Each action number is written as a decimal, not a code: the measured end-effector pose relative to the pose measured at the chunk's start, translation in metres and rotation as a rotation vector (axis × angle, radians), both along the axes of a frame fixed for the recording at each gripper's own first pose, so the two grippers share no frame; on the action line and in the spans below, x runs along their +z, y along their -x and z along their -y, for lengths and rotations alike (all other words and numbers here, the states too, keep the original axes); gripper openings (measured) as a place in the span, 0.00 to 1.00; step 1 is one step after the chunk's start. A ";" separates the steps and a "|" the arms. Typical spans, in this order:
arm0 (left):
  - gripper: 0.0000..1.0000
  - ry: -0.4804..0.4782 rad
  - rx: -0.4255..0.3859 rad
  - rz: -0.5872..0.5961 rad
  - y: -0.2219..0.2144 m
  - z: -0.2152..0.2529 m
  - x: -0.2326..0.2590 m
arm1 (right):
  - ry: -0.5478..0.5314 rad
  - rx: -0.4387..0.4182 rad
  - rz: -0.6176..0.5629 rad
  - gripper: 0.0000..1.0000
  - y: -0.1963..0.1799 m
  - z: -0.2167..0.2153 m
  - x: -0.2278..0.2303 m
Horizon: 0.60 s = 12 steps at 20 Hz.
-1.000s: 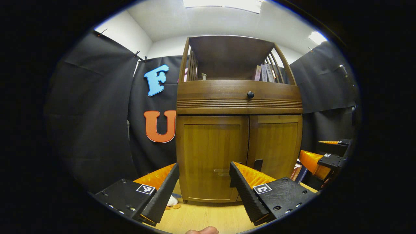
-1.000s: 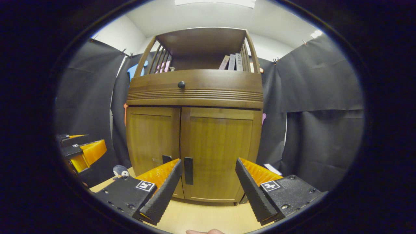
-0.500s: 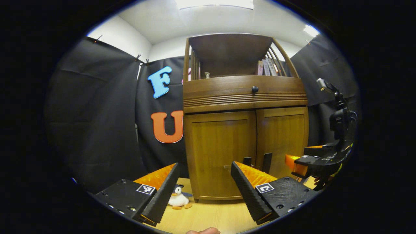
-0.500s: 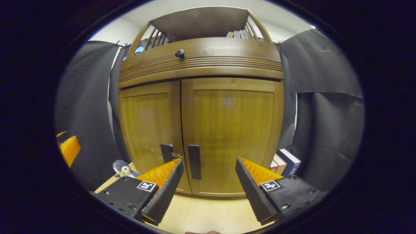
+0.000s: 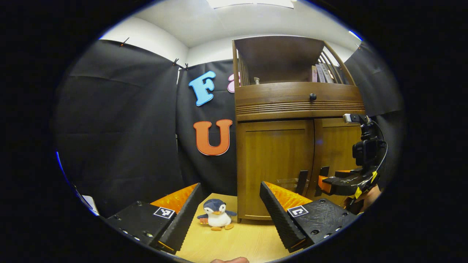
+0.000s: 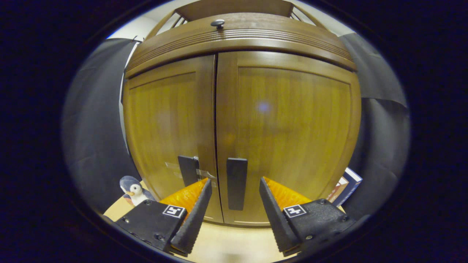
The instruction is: Open the right door of the double-door shoe cabinet with the right hand, and open the left door with the left hand.
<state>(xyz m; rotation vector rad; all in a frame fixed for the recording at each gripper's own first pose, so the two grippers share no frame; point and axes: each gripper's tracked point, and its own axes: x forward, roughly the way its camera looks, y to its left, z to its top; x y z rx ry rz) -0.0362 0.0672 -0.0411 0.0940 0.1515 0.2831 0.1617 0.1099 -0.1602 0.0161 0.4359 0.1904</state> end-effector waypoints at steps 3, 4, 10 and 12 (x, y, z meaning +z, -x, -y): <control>0.96 -0.002 0.027 -0.005 0.003 -0.013 -0.004 | -0.007 -0.012 -0.009 0.76 -0.013 -0.001 -0.013; 0.96 -0.003 0.029 -0.007 0.005 -0.013 -0.004 | -0.011 -0.015 -0.010 0.71 -0.017 -0.001 -0.017; 0.96 -0.012 0.025 -0.004 0.006 -0.014 -0.003 | -0.014 -0.034 0.007 0.44 -0.031 -0.002 -0.024; 0.96 -0.008 0.018 -0.005 0.006 -0.014 -0.004 | -0.036 -0.045 0.017 0.39 -0.037 -0.006 -0.028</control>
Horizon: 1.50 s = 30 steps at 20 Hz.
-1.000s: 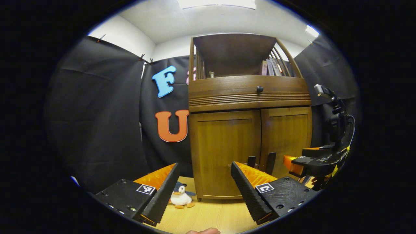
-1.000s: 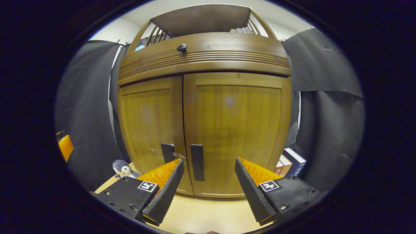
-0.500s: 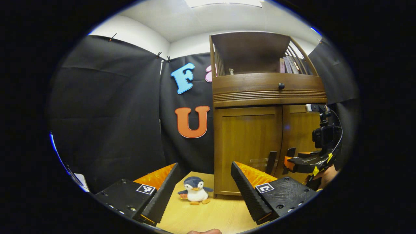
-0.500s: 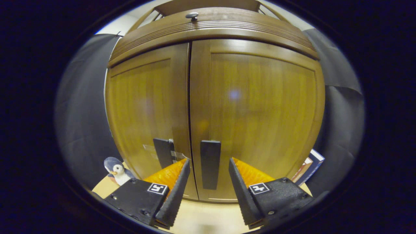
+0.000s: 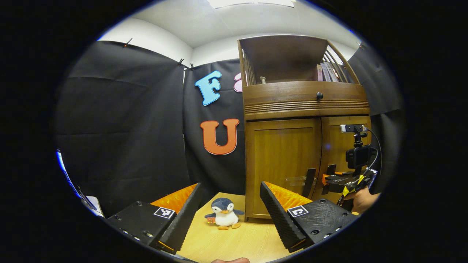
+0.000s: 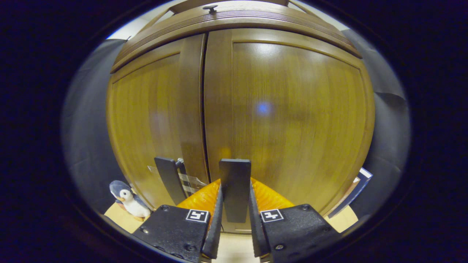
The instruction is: Open the right door of the double-door shoe cabinet with the right hand, and open the left door with the left hand.
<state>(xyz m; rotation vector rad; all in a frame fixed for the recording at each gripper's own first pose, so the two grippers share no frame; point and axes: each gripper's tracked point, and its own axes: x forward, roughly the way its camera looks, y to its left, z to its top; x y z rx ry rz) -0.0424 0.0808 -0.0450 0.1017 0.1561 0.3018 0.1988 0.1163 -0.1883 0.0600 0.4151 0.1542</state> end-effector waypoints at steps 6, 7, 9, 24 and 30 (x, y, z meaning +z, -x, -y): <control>0.96 -0.036 -0.022 -0.038 0.000 -0.006 -0.002 | -0.028 0.002 0.009 0.31 0.006 0.003 0.003; 0.96 -0.028 -0.028 -0.038 0.000 -0.003 -0.002 | -0.033 0.012 0.010 0.30 0.010 0.003 0.003; 0.96 -0.012 -0.044 -0.038 0.000 0.003 -0.005 | -0.043 0.033 0.014 0.29 0.020 0.005 0.004; 0.96 0.055 -0.081 -0.063 -0.003 0.029 -0.018 | -0.070 0.123 0.011 0.29 0.094 0.034 0.015; 0.96 0.090 -0.090 -0.080 -0.003 0.045 -0.026 | -0.092 0.118 0.006 0.28 0.122 0.054 0.019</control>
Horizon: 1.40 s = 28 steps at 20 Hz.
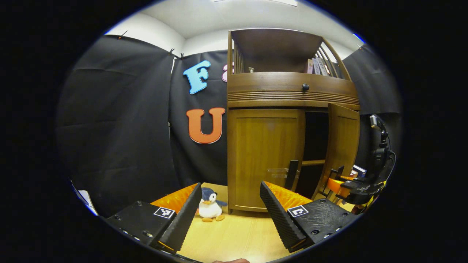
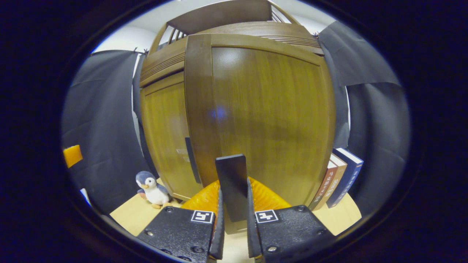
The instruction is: Open the right door of the double-door shoe cabinet with the right hand, and open the left door with the left hand.
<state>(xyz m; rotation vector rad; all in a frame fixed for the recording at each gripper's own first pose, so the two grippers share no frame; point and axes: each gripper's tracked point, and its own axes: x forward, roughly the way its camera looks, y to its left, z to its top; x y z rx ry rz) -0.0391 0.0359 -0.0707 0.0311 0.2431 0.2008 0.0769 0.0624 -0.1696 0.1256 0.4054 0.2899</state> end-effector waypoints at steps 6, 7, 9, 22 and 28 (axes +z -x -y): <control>0.96 0.031 -0.037 -0.013 -0.006 0.023 -0.005 | -0.001 -0.011 -0.004 0.28 0.030 0.030 0.003; 0.95 0.033 -0.054 -0.019 -0.008 0.029 -0.007 | 0.005 -0.013 -0.002 0.28 0.034 0.035 0.003; 0.94 0.034 -0.084 -0.031 -0.010 0.041 -0.010 | 0.008 -0.021 -0.005 0.26 0.042 0.045 0.005; 0.94 0.062 -0.241 -0.045 -0.045 0.112 -0.021 | 0.038 -0.143 -0.047 0.19 0.082 0.118 0.009; 0.93 0.057 -0.297 -0.058 -0.065 0.137 -0.030 | 0.012 -0.257 -0.071 0.10 0.092 0.163 0.011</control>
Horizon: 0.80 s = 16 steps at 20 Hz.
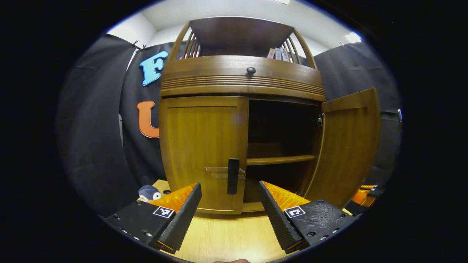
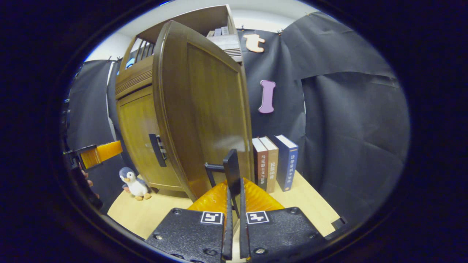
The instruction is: Open the right door of the double-door shoe cabinet with the right hand, and open the left door with the left hand.
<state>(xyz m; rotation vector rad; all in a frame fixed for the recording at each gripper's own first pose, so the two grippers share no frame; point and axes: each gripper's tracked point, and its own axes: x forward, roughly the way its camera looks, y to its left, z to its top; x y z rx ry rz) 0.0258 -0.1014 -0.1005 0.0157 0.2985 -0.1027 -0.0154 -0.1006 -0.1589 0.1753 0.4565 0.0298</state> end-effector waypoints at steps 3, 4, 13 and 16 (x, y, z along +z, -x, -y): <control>0.94 -0.002 -0.029 0.003 -0.009 0.013 -0.001 | 0.010 -0.050 -0.006 0.09 0.003 0.021 0.000; 0.94 -0.005 -0.035 0.006 -0.012 0.016 -0.001 | 0.017 -0.069 -0.008 0.07 0.005 0.029 0.000; 0.93 -0.020 -0.068 -0.002 -0.043 0.030 -0.018 | 0.039 -0.177 -0.010 0.04 0.023 0.080 0.001; 0.93 -0.011 -0.078 -0.015 -0.060 0.033 -0.036 | 0.030 -0.197 -0.015 0.01 0.033 0.091 0.000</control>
